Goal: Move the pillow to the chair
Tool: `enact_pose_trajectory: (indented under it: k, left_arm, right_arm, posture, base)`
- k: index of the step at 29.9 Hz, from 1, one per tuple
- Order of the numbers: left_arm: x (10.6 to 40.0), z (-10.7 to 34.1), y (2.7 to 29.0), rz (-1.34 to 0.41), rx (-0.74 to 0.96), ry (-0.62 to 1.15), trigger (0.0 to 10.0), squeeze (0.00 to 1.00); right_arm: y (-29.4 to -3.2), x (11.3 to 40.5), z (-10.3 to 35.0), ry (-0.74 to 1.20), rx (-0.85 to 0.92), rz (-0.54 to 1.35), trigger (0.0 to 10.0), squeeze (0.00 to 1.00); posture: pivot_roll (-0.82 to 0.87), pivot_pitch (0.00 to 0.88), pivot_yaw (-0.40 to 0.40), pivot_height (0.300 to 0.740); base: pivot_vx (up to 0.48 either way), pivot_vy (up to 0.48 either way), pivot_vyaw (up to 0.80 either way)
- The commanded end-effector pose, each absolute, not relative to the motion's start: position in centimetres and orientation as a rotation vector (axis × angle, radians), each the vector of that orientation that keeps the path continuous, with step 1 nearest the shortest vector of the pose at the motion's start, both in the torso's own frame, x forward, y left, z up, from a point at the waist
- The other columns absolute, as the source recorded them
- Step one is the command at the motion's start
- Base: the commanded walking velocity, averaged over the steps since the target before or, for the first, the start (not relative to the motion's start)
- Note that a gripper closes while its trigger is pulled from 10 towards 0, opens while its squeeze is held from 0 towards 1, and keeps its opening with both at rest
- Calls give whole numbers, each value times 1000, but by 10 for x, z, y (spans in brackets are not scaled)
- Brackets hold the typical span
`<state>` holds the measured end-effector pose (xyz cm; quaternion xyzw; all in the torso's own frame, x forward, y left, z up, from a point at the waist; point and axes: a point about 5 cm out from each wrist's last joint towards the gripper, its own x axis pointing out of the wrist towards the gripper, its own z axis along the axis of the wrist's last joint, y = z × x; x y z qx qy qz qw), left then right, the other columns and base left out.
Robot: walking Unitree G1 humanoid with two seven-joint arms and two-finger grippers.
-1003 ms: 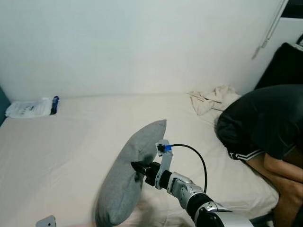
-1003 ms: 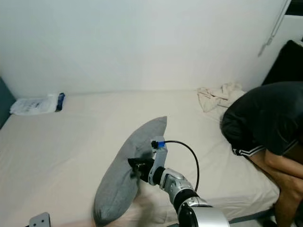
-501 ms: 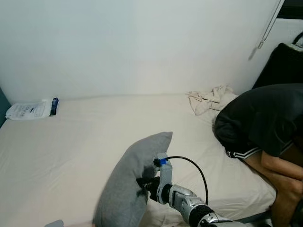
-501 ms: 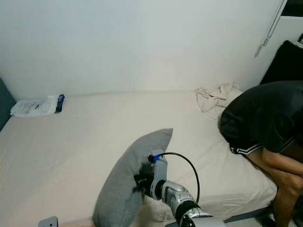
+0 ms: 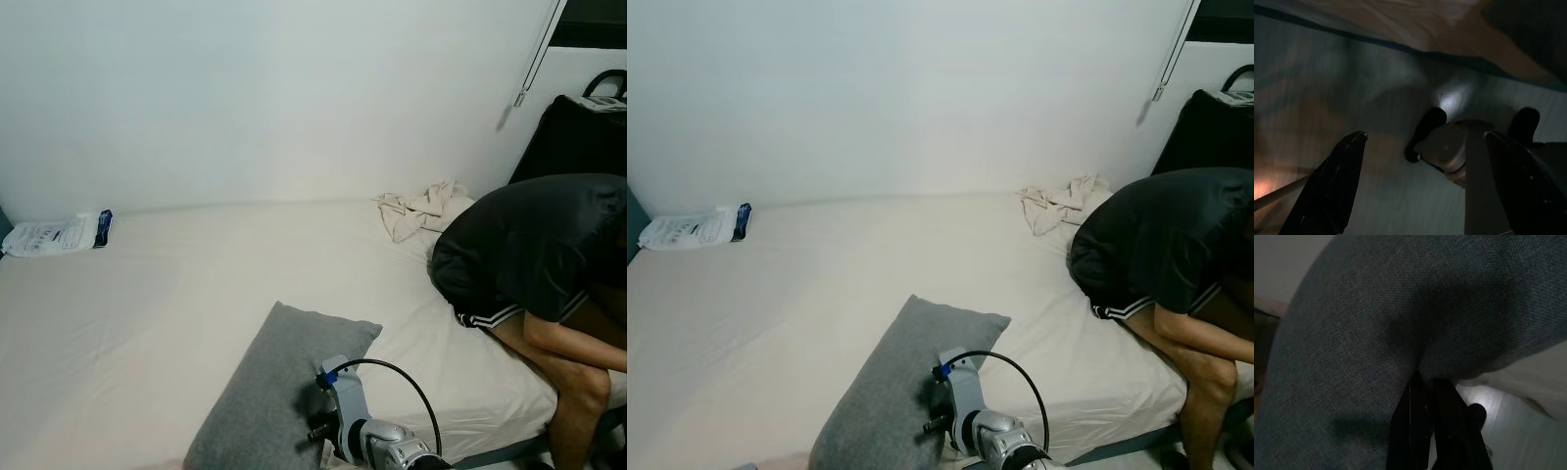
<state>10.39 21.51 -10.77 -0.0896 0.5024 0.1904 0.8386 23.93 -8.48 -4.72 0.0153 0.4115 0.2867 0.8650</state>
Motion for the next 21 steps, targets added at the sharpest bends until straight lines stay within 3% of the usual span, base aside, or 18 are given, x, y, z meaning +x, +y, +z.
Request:
enact_pose_trajectory:
  k: [1, 21]
  left_arm:
    - [97, -110, 213, 385, -166, 1098, 10000, 0]
    - [92, -111, 215, 368, -145, 1120, 10000, 0]
  right_arm:
    - [-84, 237, -49, 879, 1, 608, 10000, 0]
    - [-82, 233, -52, 892, -3, 600, 10000, 0]
  posture:
    - [81, 13, -94, 740]
    - [82, 17, -84, 740]
  base:
    - [-319, 0, 0]
    - [-362, 0, 0]
